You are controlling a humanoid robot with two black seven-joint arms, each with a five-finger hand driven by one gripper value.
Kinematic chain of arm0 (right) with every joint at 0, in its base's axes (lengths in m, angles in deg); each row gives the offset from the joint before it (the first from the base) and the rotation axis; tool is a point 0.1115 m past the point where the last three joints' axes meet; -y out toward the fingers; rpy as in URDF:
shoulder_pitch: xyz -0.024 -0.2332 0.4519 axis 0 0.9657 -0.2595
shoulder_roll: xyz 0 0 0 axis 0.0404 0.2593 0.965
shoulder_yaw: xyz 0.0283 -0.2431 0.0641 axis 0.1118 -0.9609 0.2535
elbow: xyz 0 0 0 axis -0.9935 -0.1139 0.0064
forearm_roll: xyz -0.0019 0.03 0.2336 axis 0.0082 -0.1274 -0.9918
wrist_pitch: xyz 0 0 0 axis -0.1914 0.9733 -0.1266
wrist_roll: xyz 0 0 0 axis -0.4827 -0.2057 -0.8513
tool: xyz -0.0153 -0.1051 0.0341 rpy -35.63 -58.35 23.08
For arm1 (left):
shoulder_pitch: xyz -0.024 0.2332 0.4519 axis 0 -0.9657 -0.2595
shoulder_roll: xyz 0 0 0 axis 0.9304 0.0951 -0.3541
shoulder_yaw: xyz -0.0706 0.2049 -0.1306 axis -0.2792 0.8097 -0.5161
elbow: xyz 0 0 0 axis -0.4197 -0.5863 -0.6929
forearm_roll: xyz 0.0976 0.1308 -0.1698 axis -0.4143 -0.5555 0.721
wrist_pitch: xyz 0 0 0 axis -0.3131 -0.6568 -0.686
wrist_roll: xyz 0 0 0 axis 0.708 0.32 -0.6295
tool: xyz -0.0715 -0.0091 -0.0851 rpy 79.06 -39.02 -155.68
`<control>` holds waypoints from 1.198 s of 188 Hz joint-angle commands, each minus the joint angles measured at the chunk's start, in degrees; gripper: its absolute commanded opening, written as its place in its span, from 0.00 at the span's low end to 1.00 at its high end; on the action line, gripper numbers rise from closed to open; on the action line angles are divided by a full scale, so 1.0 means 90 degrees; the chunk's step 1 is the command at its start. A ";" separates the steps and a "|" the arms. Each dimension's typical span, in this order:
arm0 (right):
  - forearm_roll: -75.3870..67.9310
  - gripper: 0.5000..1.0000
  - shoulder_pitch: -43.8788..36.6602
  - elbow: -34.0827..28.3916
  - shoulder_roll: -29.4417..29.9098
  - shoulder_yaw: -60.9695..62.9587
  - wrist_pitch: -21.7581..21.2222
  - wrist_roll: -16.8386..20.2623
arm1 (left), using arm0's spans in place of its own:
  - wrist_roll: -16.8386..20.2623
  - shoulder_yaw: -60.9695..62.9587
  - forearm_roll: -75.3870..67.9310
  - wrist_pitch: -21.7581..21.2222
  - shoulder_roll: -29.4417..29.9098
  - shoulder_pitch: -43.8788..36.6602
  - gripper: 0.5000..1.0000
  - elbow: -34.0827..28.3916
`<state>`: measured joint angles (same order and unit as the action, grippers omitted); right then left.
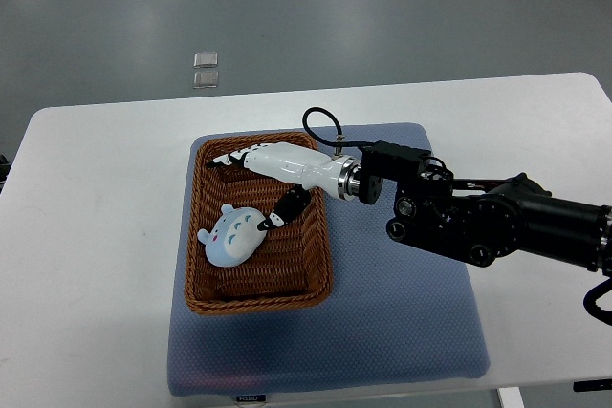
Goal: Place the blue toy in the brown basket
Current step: 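Open the right hand and withdraw it away from the basket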
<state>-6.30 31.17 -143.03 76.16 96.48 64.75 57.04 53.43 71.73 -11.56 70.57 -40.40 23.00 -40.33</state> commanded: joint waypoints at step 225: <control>-0.8868 0.83 0.0889 0.2618 -0.0426 0.3007 -0.2542 0.1432 | 0.0000 0.0000 0.0000 0.0000 0.0000 0.0000 1.00 0.0000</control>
<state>-86.06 38.21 -119.57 72.26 121.72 41.77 71.13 53.43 71.73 -11.56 70.57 -40.40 23.00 -40.33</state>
